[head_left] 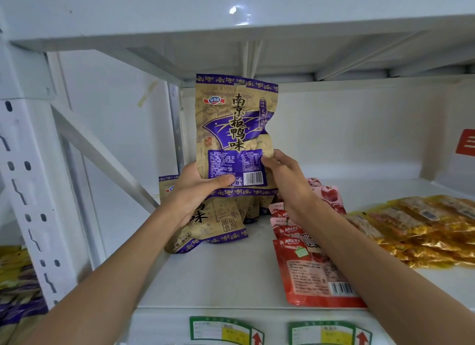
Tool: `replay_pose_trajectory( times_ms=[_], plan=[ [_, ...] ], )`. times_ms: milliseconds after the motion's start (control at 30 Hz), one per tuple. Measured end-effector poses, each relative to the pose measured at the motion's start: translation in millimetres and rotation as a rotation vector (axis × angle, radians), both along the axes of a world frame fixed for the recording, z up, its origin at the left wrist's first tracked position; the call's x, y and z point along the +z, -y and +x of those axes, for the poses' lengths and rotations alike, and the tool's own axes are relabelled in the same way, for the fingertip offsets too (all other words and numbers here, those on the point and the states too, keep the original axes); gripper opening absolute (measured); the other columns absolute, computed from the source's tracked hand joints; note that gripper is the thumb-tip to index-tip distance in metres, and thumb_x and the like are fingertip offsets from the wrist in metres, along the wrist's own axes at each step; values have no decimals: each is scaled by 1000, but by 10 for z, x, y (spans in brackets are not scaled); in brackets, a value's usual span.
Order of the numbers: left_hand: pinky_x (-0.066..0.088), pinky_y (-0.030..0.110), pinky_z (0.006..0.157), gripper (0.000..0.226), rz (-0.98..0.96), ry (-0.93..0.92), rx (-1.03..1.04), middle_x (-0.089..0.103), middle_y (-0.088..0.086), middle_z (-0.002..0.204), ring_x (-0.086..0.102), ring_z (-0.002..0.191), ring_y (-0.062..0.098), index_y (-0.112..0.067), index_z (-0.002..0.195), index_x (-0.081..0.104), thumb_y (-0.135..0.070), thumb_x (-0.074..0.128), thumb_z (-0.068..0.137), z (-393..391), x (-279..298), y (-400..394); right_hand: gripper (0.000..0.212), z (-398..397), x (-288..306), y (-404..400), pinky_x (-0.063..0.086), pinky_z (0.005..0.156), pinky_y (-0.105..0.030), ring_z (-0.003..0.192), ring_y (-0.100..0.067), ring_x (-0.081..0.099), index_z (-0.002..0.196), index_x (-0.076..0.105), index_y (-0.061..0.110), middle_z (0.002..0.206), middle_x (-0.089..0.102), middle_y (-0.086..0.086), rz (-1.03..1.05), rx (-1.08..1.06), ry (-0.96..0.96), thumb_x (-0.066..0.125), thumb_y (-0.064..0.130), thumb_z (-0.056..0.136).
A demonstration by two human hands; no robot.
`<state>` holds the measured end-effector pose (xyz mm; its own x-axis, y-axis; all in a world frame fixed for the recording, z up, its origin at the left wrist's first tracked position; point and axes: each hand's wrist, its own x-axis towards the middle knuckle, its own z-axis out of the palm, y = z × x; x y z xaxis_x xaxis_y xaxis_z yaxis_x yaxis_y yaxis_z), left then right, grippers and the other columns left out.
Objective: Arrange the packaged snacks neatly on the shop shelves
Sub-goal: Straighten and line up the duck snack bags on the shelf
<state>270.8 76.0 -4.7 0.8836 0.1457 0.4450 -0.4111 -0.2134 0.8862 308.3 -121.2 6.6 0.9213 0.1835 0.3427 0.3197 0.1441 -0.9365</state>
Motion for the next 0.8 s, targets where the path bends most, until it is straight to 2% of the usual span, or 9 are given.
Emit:
replay_pose_trajectory(
  times_ms=[100,233,367,467,633,800],
  plan=[
    [61,38,89,38,-20,9,23,81,-3,106,78,97,16,-21,119,67,-28,82,85,-22,-3,14,22,7,-12,-10,58,81,-27,105,-16,73,121,59,29,117,73,1,-12,-8,-10,59,43,104],
    [61,41,91,52,-39,17,61,80,-2,105,78,96,17,-18,123,66,-43,80,80,-22,6,2,32,0,-3,-41,58,76,-24,100,-15,74,130,56,27,117,72,3,-51,-14,7,57,46,104],
    [61,46,95,53,-38,9,76,80,-1,108,78,99,19,-18,126,64,-41,82,82,2,3,-14,37,-12,7,-49,55,61,-14,98,-11,73,130,52,22,117,70,4,-99,-53,75,58,46,103],
    [60,49,96,61,-45,16,87,79,-2,110,77,100,19,-22,127,63,-45,85,75,8,15,-23,38,-10,-1,-47,58,65,-16,103,-11,72,128,49,22,120,68,5,-97,-57,116,62,45,100],
    [59,52,99,48,-51,10,81,79,-3,112,77,102,18,-24,126,64,-32,85,84,28,11,-41,41,8,-8,-50,61,73,-23,110,-13,71,128,49,22,128,69,1,-97,-42,151,63,45,98],
    [58,53,100,48,-41,2,88,79,-3,112,76,102,17,-25,127,64,-34,85,84,30,4,-35,40,20,-27,-66,60,71,-22,116,-15,69,127,48,23,131,68,0,-119,-61,196,63,44,97]
  ],
)
